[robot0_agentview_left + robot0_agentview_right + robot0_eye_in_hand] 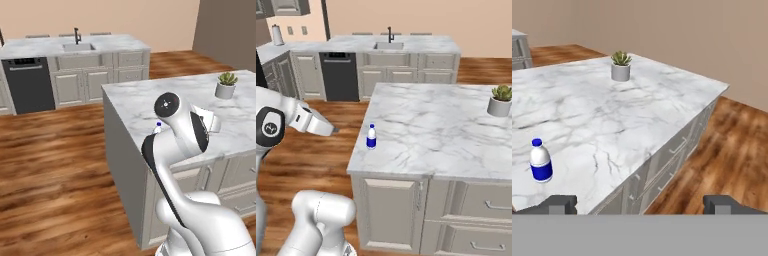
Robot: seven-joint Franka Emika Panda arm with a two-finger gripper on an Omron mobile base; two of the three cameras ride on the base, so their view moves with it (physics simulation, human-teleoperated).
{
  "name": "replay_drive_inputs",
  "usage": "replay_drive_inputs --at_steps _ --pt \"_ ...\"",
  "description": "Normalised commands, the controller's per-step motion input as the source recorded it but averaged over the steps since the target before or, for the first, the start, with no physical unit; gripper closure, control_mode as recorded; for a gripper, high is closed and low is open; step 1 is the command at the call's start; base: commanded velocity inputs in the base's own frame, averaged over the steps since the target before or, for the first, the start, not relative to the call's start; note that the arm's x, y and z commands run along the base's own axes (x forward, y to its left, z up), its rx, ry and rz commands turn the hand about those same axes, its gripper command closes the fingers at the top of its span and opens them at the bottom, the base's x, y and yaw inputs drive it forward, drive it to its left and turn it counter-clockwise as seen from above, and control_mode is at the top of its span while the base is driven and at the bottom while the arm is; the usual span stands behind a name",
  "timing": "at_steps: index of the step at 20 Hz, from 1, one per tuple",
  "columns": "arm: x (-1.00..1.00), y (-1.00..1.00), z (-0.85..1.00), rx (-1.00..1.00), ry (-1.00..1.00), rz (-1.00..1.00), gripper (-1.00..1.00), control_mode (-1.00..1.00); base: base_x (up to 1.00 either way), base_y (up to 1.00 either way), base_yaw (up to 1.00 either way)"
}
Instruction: Pick the bottled water, bottled drink, water bottle from the counter and place them in the open cabinet.
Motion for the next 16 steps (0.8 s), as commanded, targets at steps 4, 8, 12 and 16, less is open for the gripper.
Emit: replay_drive_inputs --at_steps 4,8,12,16 --pt "0.00 0.00 0.00 0.00 0.00 0.00 -1.00 1.00 0.28 0.28 -0.25" --pt "0.00 0.00 0.00 0.00 0.00 0.00 -1.00 1.00 0.31 0.09 -0.17" --pt "0.00 0.00 0.00 0.00 0.00 0.00 -1.00 1.00 0.27 0.08 -0.14" --pt "0.00 0.00 0.00 0.00 0.00 0.00 -1.00 1.00 0.03 0.03 -0.02"
